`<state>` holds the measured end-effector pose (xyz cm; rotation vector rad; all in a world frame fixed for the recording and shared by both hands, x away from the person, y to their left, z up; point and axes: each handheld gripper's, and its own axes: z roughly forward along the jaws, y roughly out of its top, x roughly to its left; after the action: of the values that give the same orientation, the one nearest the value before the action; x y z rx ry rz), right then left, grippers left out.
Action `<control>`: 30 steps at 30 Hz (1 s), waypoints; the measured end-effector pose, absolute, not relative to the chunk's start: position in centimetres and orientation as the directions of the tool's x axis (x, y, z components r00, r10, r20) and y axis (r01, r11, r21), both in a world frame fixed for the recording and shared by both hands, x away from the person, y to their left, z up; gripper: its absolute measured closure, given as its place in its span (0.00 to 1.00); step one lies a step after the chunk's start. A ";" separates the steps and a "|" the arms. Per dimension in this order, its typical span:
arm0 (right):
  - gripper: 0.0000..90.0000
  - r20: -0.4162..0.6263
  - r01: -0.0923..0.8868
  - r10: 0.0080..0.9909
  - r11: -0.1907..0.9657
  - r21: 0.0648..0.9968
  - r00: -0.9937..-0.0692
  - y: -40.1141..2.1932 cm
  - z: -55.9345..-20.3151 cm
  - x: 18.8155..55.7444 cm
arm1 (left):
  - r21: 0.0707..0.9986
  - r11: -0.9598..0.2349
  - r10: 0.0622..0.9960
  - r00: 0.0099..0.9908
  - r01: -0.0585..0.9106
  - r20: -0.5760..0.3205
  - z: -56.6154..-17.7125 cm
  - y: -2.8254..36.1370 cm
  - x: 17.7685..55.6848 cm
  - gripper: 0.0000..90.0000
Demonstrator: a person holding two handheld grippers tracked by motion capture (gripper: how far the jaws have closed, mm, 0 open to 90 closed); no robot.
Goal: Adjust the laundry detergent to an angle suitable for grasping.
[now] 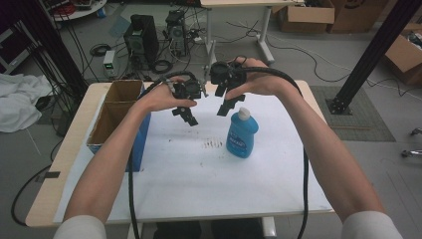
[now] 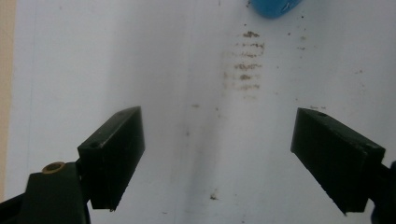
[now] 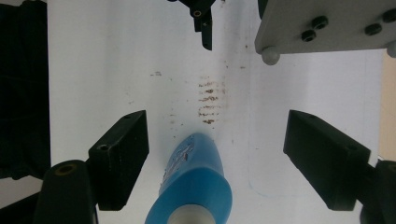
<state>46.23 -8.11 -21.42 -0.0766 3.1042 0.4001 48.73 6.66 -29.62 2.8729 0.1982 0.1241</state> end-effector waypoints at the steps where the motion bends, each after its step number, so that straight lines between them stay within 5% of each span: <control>1: 0.25 -0.016 -0.046 -0.043 0.967 0.251 -0.999 -8.2 -21.4 46.2 | 0.260 -0.958 0.149 0.986 0.126 0.074 -29.6 6.7 48.6 0.20; 30: 0.24 -0.022 -0.038 -0.034 0.970 0.241 -0.999 -8.3 -21.1 45.5 | 0.262 -0.957 0.149 0.985 0.122 0.084 -28.9 7.1 47.7 0.20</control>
<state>45.54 -8.31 -21.11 -0.0568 3.0997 0.3797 47.73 7.14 -28.95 2.8716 0.1993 0.1501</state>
